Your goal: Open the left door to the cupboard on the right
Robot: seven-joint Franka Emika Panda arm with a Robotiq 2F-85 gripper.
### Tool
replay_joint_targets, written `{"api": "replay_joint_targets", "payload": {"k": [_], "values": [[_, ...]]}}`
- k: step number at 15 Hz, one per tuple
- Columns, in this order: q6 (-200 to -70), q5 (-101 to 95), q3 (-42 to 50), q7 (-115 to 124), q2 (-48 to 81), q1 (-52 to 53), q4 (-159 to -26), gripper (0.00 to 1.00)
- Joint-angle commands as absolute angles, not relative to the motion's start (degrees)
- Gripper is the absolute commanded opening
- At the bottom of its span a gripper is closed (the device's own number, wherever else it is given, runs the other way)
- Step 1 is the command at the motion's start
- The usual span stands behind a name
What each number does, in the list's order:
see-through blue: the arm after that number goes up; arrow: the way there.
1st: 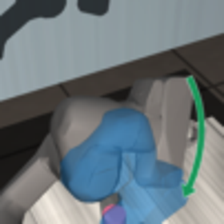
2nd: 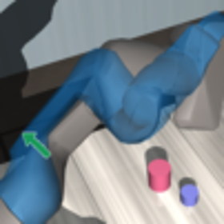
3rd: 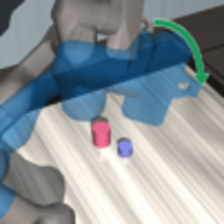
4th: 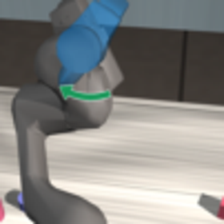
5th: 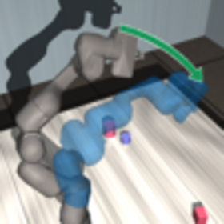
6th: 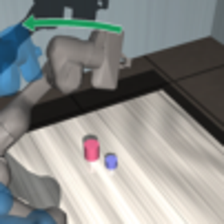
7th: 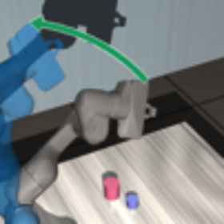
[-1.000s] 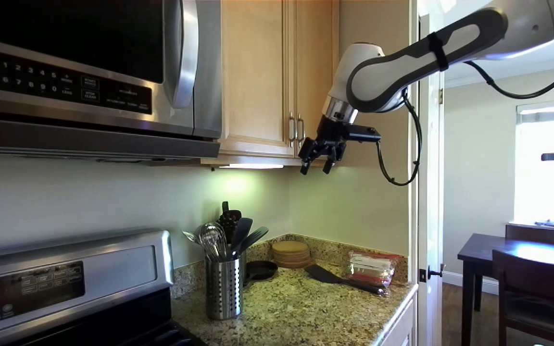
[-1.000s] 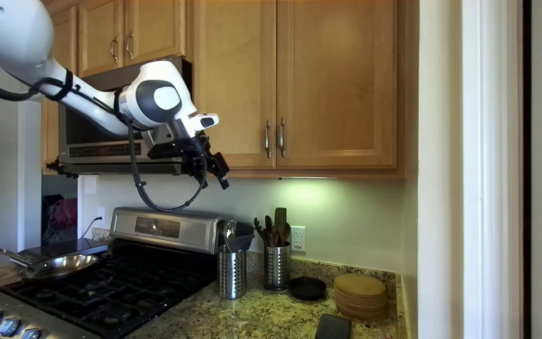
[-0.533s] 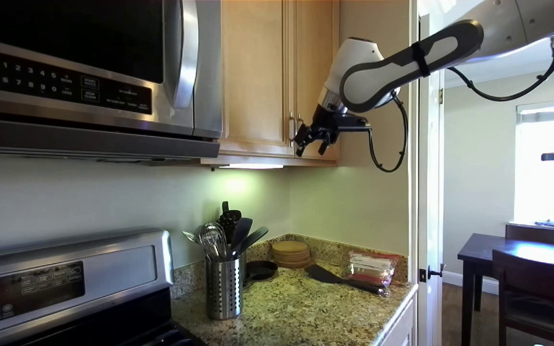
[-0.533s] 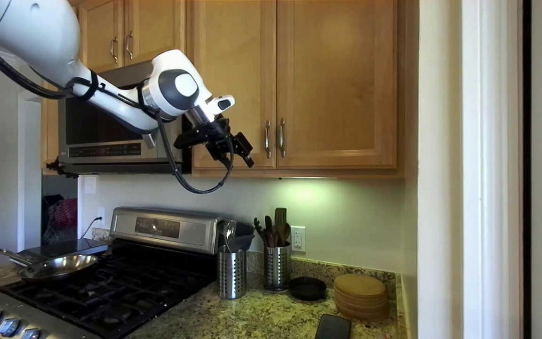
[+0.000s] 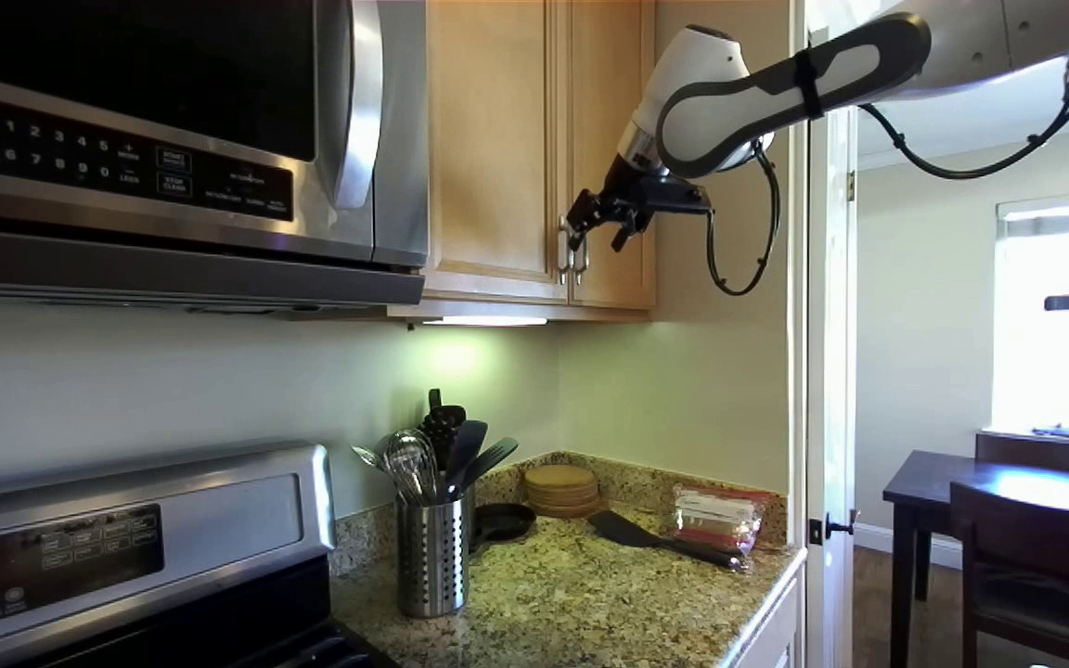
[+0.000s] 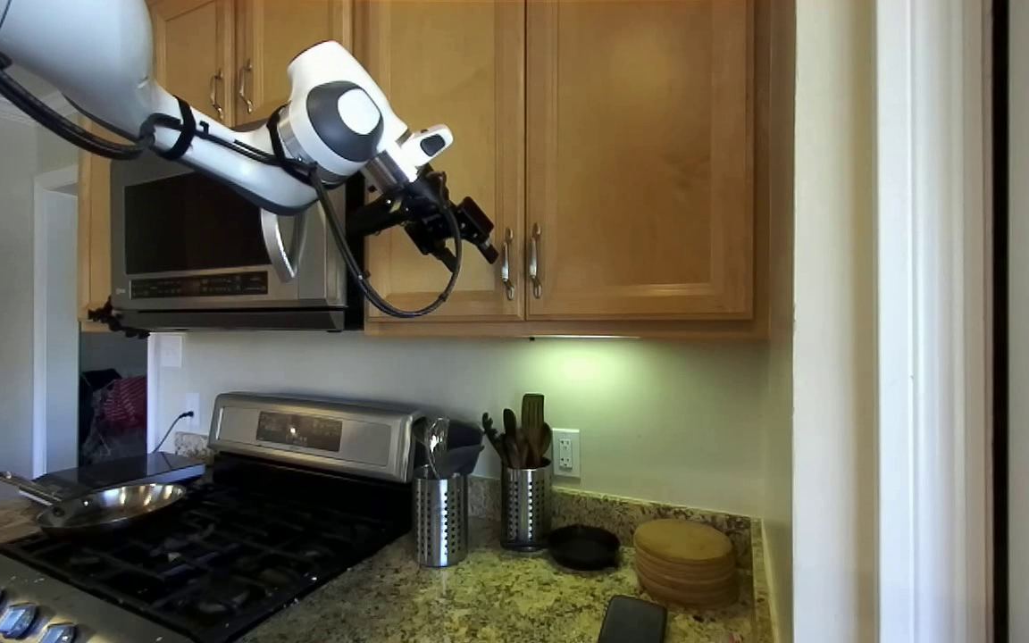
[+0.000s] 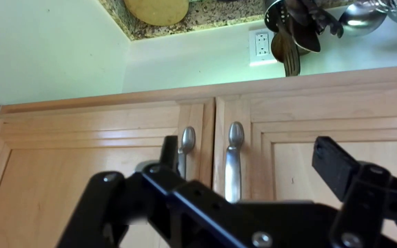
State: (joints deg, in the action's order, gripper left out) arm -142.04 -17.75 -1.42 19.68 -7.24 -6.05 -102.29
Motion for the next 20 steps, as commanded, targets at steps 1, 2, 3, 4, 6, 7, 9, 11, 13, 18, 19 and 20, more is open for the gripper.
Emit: {"api": "replay_joint_targets", "payload": {"k": [1, 2, 3, 4, 6, 7, 9, 11, 13, 18, 19, 20], "values": [[-145.23, -15.34, -0.36, 18.56, -2.91, -5.33, -97.84, 1.00], [-145.72, -13.62, -0.15, 17.34, -1.68, -5.01, -96.76, 1.00], [-145.97, -12.59, -0.07, 16.68, -0.51, -4.87, -95.80, 1.00], [-146.69, -11.34, 0.07, 15.54, 0.68, -4.76, -94.90, 1.00], [-146.75, -8.68, 0.33, 13.31, 2.94, -4.70, -92.95, 1.00], [-146.77, -7.61, 0.49, 12.19, 3.88, -4.74, -92.08, 1.00], [-146.56, -5.72, 0.86, 9.92, 5.43, -4.93, -90.37, 1.00], [-146.43, -4.25, 1.25, 7.56, 6.22, -5.13, -89.00, 0.73], [-145.85, -2.07, 1.47, 4.52, 6.11, -5.39, -88.09, 0.60], [-143.58, 3.75, 1.80, -3.32, 4.38, -5.83, -87.26, 0.27], [-142.86, 4.22, 1.96, -4.58, 3.91, -5.91, -87.40, 0.23], [-142.71, 4.58, 2.08, -5.55, 3.80, -5.92, -87.42, 0.15]]}}
